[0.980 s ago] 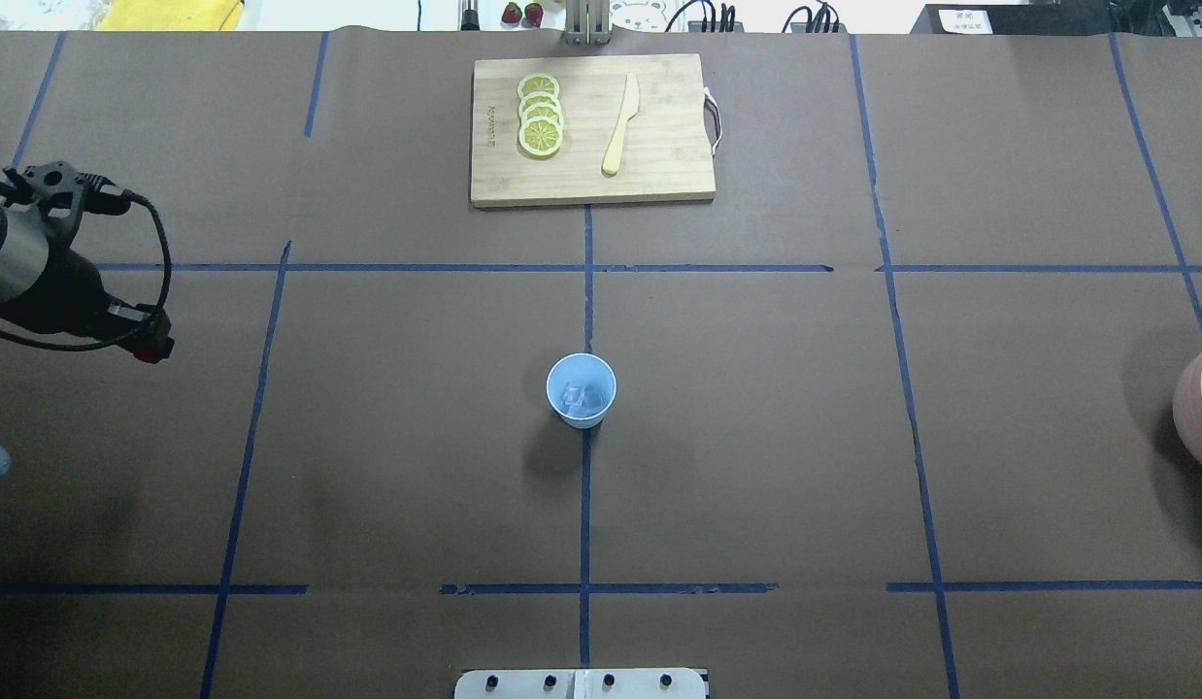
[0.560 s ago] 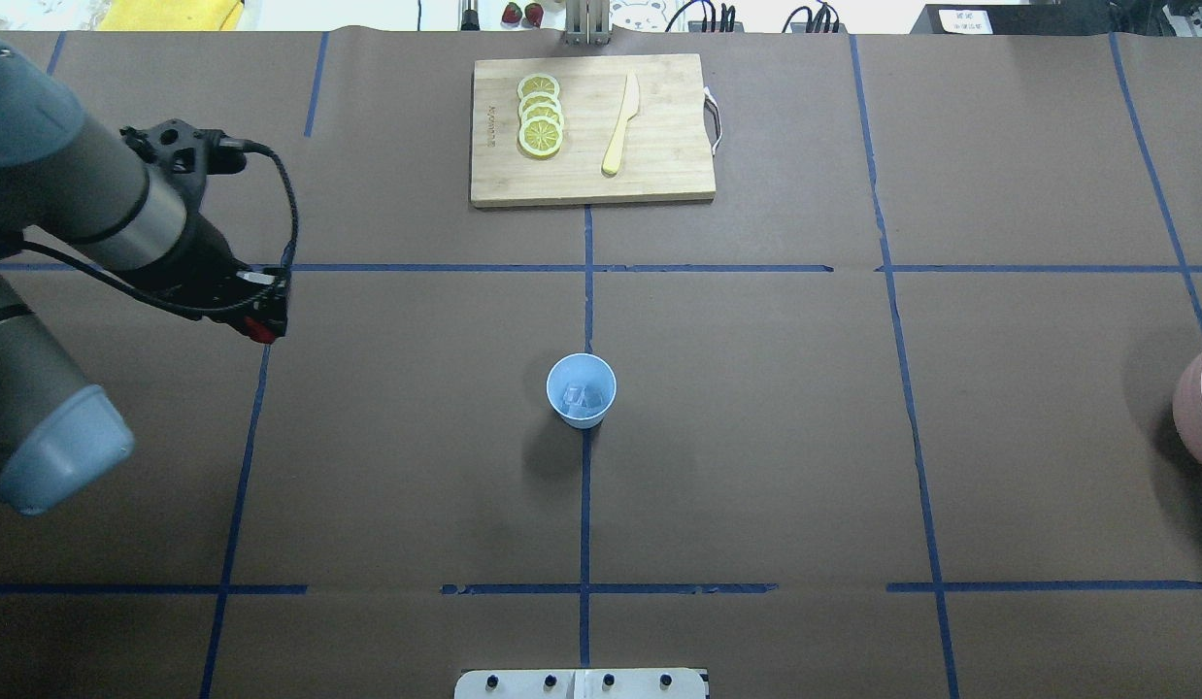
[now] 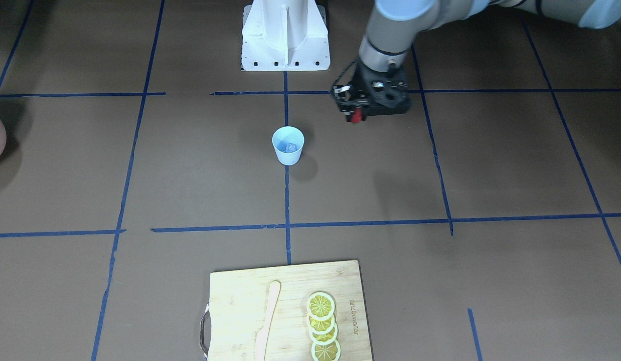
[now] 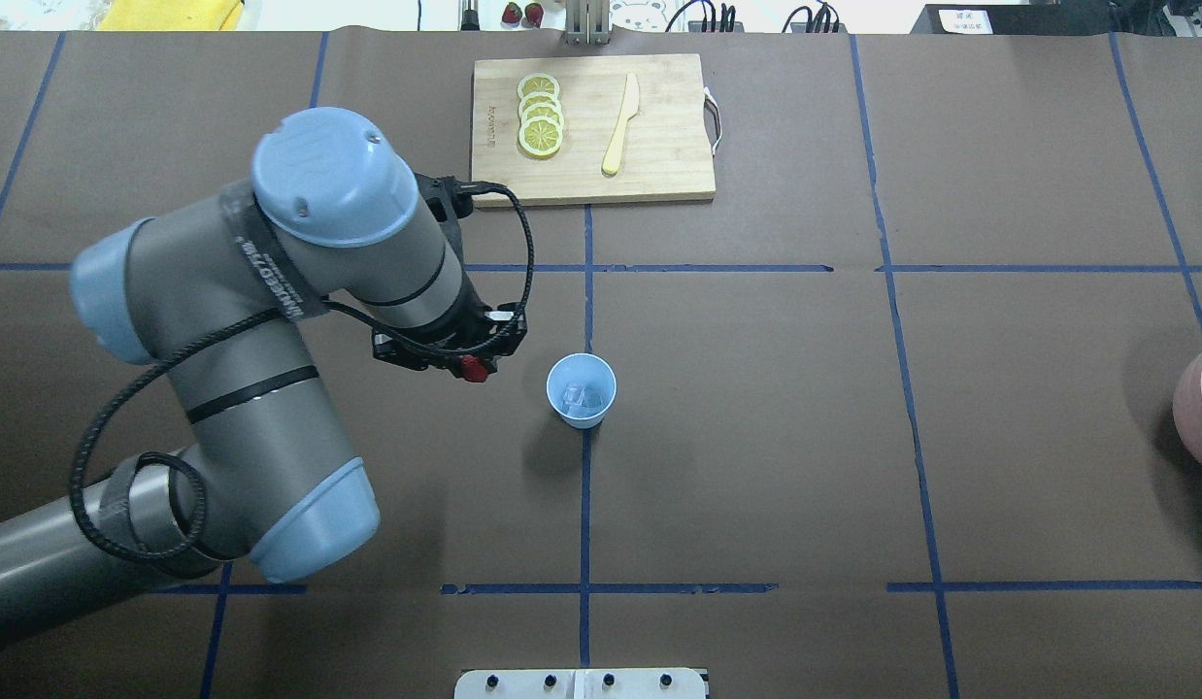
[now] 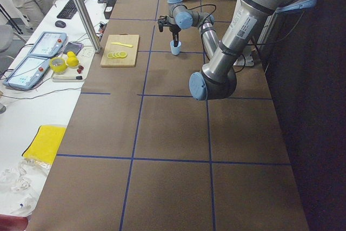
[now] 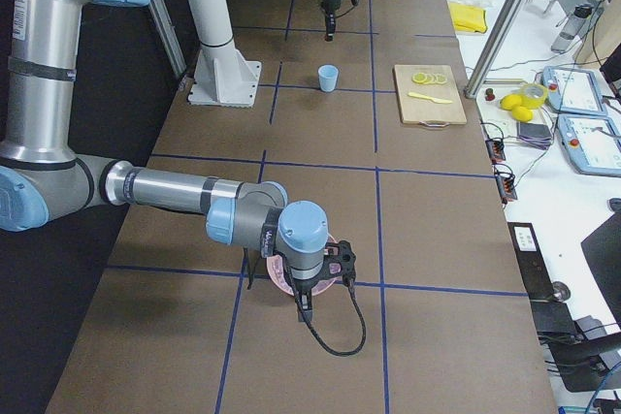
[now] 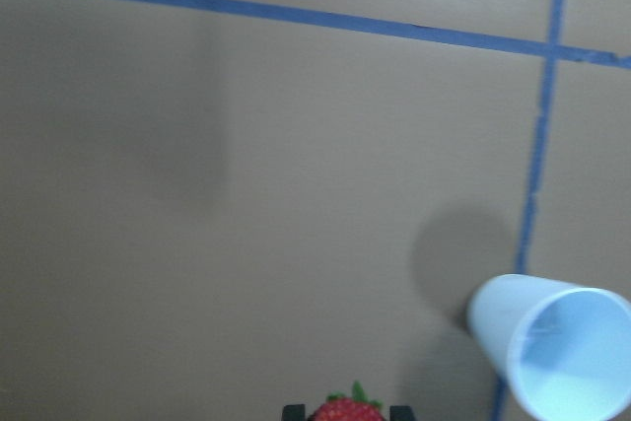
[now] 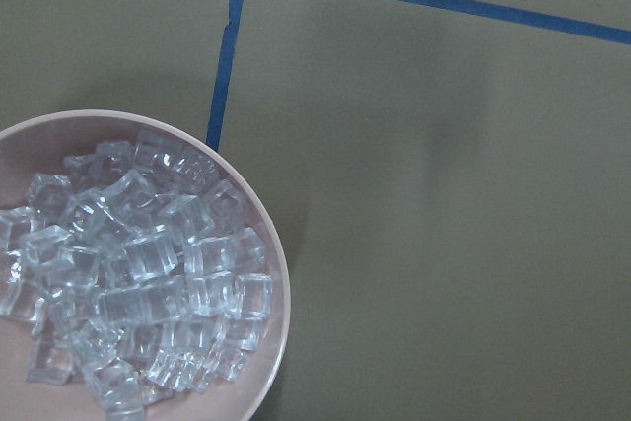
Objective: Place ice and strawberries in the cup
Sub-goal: 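Lift the strawberry with the left gripper and carry it over the cup, then open the left gripper to drop the strawberry into the cup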
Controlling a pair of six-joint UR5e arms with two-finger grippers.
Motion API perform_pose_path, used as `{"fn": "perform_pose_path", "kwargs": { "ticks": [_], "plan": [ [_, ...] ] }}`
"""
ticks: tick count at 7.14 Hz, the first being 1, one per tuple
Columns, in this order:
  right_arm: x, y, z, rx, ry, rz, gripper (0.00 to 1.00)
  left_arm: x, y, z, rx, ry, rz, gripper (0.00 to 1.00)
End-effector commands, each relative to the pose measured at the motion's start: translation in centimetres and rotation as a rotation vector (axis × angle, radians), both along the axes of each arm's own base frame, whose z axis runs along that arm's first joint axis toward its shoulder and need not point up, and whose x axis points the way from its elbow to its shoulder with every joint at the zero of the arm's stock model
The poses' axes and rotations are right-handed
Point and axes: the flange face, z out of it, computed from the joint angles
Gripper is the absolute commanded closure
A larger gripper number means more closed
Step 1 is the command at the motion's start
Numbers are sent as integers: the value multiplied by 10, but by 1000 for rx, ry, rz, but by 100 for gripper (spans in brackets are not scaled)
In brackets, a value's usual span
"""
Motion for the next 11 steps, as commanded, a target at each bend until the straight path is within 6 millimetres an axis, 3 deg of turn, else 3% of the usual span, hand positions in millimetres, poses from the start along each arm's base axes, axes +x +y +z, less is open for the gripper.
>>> {"fn": "perform_pose_path", "kwargs": {
  "ticks": [1,3,4,5,6,8,9,10,11],
  "plan": [
    [0,0,0,0,0,1,1,47,-8,-35,-32,-7,-36,97],
    [0,0,0,0,0,1,1,68,1,-47,-45,-8,-22,94],
    [0,0,0,0,0,1,1,68,1,-46,-45,-9,-20,82],
    [0,0,0,0,0,1,1,69,0,-45,-47,-11,-20,46],
    [0,0,0,-1,0,1,1,70,0,-44,-46,-13,-19,21],
    [0,0,0,0,0,0,1,69,-1,-44,-43,-13,-18,11],
    [0,0,0,-1,-2,1,1,67,-1,-43,-36,-16,-16,0],
    [0,0,0,0,-2,1,1,55,-13,-28,9,-42,12,0],
    [0,0,0,1,-2,0,1,21,-29,12,89,-78,58,0]
  ]
}}
